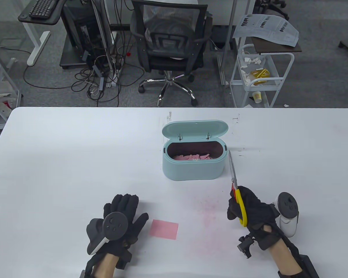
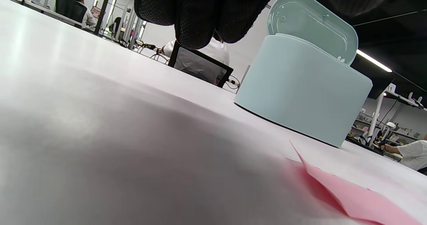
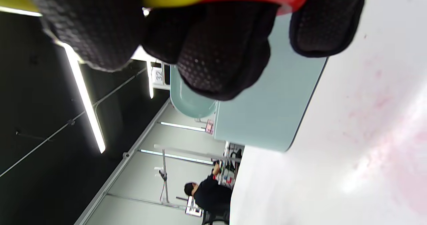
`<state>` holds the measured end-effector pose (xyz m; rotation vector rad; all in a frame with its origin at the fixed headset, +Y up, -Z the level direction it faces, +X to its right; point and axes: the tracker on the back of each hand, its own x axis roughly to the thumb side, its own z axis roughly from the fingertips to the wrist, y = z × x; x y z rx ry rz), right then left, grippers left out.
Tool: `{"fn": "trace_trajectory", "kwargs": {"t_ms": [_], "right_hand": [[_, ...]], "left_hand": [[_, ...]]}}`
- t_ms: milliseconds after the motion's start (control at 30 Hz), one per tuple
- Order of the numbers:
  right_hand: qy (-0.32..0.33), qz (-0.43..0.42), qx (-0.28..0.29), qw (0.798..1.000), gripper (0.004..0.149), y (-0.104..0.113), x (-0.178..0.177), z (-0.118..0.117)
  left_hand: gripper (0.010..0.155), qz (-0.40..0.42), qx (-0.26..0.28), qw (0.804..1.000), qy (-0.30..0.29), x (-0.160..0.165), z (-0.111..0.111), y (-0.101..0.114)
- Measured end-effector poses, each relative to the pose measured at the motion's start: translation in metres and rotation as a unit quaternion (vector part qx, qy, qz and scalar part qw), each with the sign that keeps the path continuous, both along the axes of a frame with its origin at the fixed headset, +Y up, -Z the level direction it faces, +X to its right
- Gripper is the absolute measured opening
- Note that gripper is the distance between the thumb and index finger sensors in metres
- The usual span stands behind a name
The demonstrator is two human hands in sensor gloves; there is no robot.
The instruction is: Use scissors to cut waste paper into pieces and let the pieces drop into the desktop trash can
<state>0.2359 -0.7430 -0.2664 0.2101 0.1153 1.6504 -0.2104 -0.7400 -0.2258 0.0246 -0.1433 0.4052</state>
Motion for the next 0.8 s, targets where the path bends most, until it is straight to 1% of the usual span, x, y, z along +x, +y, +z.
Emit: {"fn": "trace_trajectory", "kwargs": {"t_ms": [67, 167, 400, 500, 600, 633, 700, 767, 800], "right_hand": [[0.005, 0.008, 0.000, 1.000, 0.072, 0.000, 0.005, 0.001], [-0.006, 0.005, 0.004, 1.000, 0.073, -0.001, 0.007, 0.004], [-0.008, 0.014, 0.013, 1.000, 0.073, 0.000, 0.004, 0.007], [-0.013, 0.011, 0.013, 1.000, 0.072, -0.001, 0.005, 0.008], [-0.021, 0.002, 0.008, 1.000, 0.072, -0.003, 0.005, 0.009], [-0.022, 0.002, 0.007, 1.000, 0.072, -0.003, 0.005, 0.009], [-0.025, 0.006, 0.008, 1.000, 0.072, -0.003, 0.005, 0.009], [-0.027, 0.007, 0.009, 1.000, 0.072, -0.003, 0.006, 0.009], [-0.027, 0.007, 0.010, 1.000, 0.072, -0.004, 0.006, 0.009]], "left_hand": [[0.077, 0.008, 0.006, 1.000, 0.003, 0.000, 0.001, 0.002], [0.077, 0.000, 0.012, 1.000, 0.010, 0.000, 0.002, 0.004], [0.077, -0.012, 0.002, 1.000, 0.021, 0.002, 0.003, 0.004], [0.077, -0.043, -0.036, 0.998, 0.029, 0.014, 0.002, 0.002], [0.075, -0.101, -0.074, 0.992, 0.018, 0.033, -0.002, -0.002], [0.074, -0.106, -0.084, 0.991, 0.014, 0.037, -0.003, -0.004], [0.074, -0.112, -0.131, 0.985, 0.019, 0.048, -0.007, -0.011], [0.072, -0.150, -0.110, 0.982, 0.040, 0.054, -0.008, -0.010], [0.073, -0.165, -0.120, 0.978, 0.039, 0.057, -0.009, -0.012]]}}
